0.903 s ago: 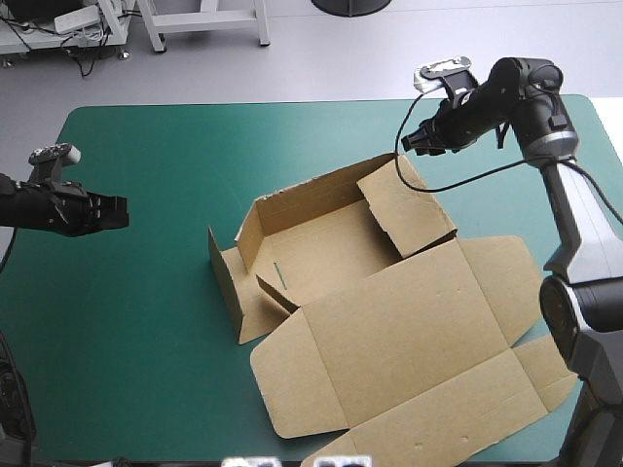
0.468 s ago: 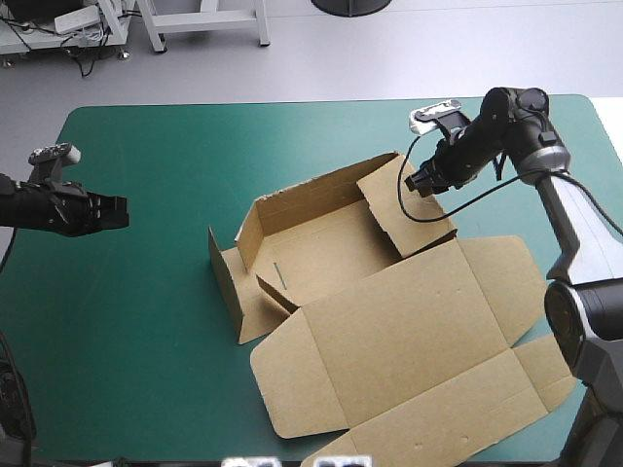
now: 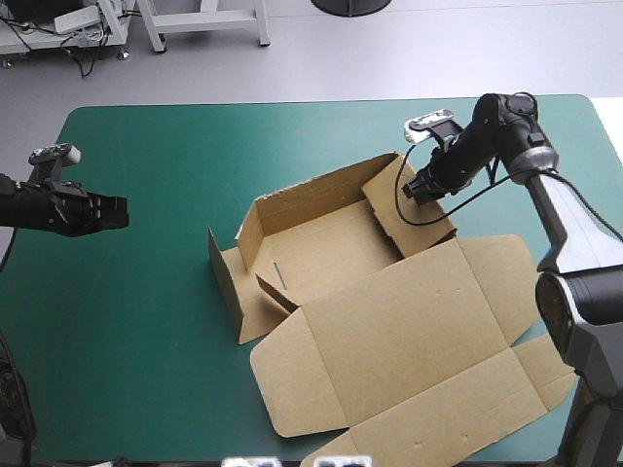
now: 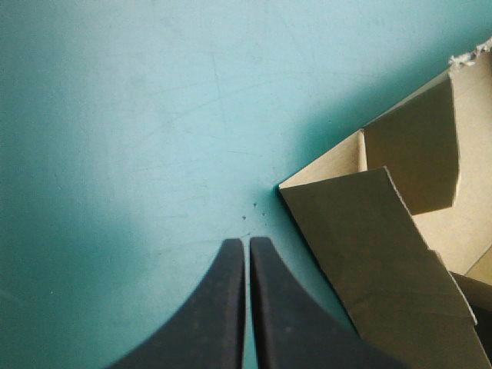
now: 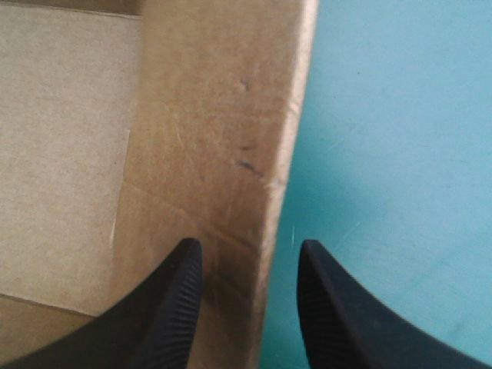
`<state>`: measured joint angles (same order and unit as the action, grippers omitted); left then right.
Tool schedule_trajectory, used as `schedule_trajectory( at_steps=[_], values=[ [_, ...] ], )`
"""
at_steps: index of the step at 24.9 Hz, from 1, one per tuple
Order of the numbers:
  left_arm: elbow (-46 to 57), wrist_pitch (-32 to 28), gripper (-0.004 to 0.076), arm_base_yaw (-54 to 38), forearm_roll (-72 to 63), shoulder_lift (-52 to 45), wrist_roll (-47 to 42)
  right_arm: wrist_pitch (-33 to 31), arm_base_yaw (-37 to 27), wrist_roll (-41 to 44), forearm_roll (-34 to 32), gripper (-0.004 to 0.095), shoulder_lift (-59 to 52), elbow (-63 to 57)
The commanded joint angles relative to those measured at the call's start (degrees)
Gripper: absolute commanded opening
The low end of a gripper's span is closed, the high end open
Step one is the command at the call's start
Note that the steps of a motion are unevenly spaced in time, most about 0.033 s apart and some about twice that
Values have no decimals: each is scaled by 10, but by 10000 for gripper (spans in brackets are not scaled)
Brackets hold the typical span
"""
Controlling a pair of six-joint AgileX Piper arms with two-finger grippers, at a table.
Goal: Fold the box
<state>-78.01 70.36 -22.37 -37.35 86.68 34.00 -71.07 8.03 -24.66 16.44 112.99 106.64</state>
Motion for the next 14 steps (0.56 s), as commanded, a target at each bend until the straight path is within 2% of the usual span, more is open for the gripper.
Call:
schedule_trajectory(
  at_steps=[1, 6, 9, 10, 14],
  values=[
    [-19, 10, 9, 0, -34, -19, -1, -8, -1, -7, 36, 382, -3, 11],
    [-19, 11, 9, 0, -34, -19, 2, -8, -1, -5, 67, 351, 32, 11],
    [-19, 10, 9, 0, -34, -19, 2, 0, -1, 5, 72, 48, 38, 11],
    [-19, 10, 9, 0, -34, -19, 2, 6, -1, 14, 72, -20, 38, 12],
    [-19, 8, 9, 0, -67, -19, 14, 26, -1, 68, 103, 1, 36, 35]
  ],
)
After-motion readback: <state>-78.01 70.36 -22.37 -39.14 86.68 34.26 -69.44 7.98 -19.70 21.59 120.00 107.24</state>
